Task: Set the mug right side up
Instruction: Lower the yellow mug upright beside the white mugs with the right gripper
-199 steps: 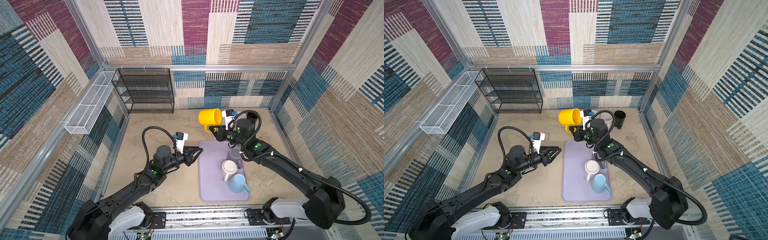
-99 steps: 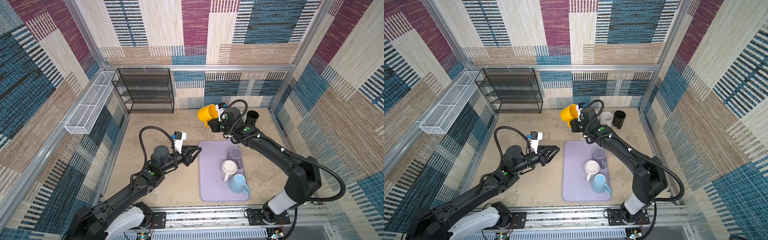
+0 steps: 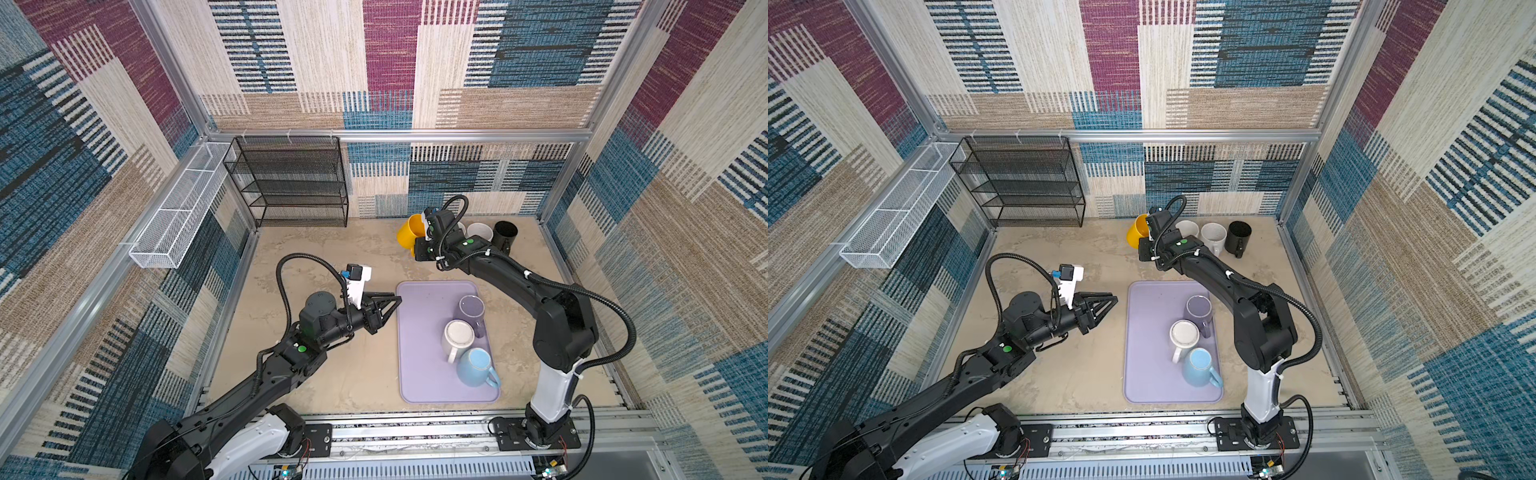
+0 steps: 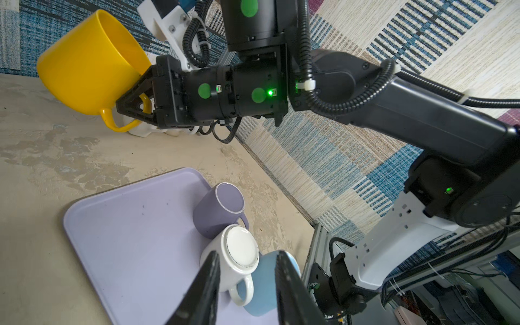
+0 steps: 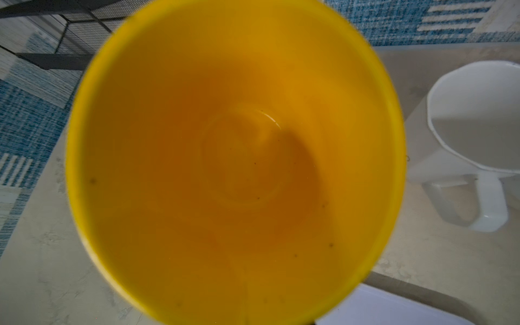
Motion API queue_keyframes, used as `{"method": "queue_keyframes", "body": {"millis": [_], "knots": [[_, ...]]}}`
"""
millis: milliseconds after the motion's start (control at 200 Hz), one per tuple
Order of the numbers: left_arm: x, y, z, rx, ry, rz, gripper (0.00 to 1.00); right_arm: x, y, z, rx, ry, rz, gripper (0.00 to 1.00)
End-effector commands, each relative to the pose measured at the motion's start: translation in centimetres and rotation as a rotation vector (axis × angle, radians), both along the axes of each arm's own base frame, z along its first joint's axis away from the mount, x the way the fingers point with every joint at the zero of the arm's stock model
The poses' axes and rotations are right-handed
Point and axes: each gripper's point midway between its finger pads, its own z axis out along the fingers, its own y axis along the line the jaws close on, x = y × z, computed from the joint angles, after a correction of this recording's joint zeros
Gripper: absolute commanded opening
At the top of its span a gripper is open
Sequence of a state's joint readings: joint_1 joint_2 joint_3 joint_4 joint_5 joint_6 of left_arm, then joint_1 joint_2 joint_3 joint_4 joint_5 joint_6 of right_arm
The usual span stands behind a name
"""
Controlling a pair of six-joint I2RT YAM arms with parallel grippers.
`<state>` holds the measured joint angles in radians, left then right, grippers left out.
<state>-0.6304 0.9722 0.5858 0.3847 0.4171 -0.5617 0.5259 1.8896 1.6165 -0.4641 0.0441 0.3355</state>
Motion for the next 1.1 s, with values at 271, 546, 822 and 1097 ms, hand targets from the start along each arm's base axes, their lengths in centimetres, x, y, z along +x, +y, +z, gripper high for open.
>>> {"method": "queue_keyframes", "body": {"millis": [271, 546, 822, 1097], "knots": [[0.1, 0.0, 0.1, 0.015, -0.024, 0.001, 0.33, 3.6, -1.2, -1.8, -0.11, -0.014, -0.089, 0.0], [-0.3, 0.2, 0.7, 0.007, -0.04, 0.0, 0.33, 5.3, -1.5, -4.5, -0.199, 0.062, -0.112, 0.0], [-0.3, 0.4, 0.7, 0.011, -0.041, 0.004, 0.32, 6.7, -2.3, -6.1, -0.274, 0.099, -0.144, 0.0], [-0.4, 0.4, 0.7, 0.014, -0.041, 0.002, 0.32, 7.9, -3.4, -7.4, -0.308, 0.127, -0.169, 0.0]]}}
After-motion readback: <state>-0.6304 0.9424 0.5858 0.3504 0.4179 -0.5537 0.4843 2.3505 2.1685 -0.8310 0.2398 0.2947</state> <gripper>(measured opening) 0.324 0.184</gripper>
